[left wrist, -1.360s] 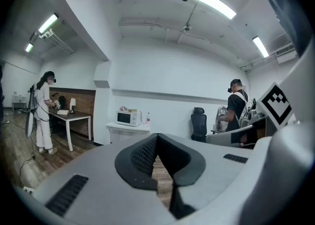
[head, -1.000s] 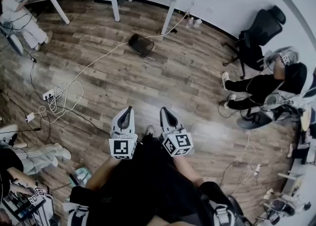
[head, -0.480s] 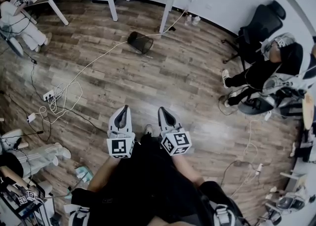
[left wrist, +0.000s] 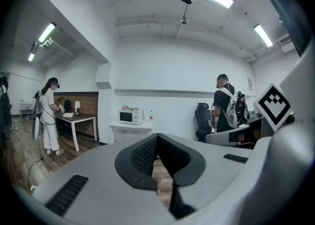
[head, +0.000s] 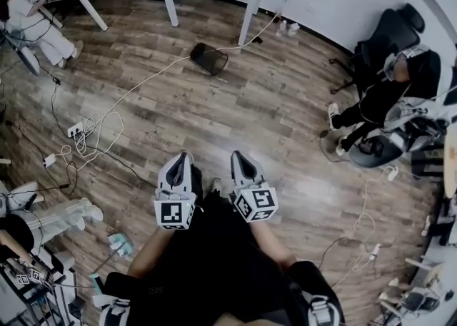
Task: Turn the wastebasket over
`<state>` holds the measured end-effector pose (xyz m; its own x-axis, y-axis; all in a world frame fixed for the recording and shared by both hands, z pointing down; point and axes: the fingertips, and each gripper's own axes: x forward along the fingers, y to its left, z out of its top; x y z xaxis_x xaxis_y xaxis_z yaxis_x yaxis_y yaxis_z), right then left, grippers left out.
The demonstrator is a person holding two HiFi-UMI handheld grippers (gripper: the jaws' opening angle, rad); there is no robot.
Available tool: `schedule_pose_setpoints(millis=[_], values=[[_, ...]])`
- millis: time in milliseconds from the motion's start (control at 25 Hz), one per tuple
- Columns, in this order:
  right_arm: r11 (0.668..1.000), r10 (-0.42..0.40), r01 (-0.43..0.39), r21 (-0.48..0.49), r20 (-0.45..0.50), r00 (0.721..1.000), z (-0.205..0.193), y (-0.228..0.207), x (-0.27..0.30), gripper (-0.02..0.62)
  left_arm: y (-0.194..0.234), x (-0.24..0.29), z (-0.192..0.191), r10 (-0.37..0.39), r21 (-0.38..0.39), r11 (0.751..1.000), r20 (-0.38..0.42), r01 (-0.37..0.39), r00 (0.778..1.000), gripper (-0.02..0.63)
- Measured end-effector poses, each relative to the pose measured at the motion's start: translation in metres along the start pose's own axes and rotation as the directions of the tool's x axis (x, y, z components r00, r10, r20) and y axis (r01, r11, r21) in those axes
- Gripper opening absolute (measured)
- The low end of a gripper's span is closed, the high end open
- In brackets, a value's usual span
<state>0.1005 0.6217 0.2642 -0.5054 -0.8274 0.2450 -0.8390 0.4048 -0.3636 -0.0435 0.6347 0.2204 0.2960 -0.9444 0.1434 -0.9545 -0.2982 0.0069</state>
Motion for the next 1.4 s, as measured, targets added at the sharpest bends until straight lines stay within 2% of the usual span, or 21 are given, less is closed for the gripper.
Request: schedule_pose_setpoints(millis=[240, 360, 480, 600, 840, 1160, 1400], values=[[1.0, -0.004, 0.004, -0.004, -0.027, 1.0, -0.002, -0.006, 0.02, 0.031, 0.004, 0.022, -0.007, -0.014, -0.048, 0.999, -0.014, 0.013, 1.0, 0.035], [1.0, -0.013, 0.013, -0.008, -0.036, 0.999, 0.001, -0.012, 0.04, 0.031, 0.015, 0.044, -0.008, -0.021, -0.04, 0.999, -0.013, 0.02, 1.0, 0.035], [0.999, -0.023, 0.022, -0.024, -0.04, 0.999, 0.008, -0.017, 0.062, 0.031, 0.027, 0.069, -0.006, -0.026, -0.078, 0.997, -0.016, 0.025, 1.0, 0.035], [0.999, -0.034, 0.033, -0.024, -0.049, 0.998, 0.015, -0.022, 0.089, 0.031, 0.04, 0.094, -0.005, -0.049, -0.058, 0.997, -0.016, 0.048, 0.999, 0.035], [0.999, -0.04, 0.038, -0.032, -0.073, 0.997, 0.026, -0.023, 0.164, 0.031, 0.093, 0.148, -0.004, -0.048, -0.107, 0.993, -0.045, 0.043, 0.998, 0.035], [0.996, -0.083, 0.082, -0.023, -0.069, 0.994, 0.058, -0.027, 0.26, 0.031, 0.161, 0.225, 0.008, -0.09, -0.098, 0.992, -0.06, 0.084, 0.994, 0.035], [0.991, -0.132, 0.132, -0.007, -0.051, 0.99, 0.079, -0.033, 0.302, 0.031, 0.197, 0.267, 0.017, -0.109, -0.105, 0.989, -0.053, 0.104, 0.993, 0.035]])
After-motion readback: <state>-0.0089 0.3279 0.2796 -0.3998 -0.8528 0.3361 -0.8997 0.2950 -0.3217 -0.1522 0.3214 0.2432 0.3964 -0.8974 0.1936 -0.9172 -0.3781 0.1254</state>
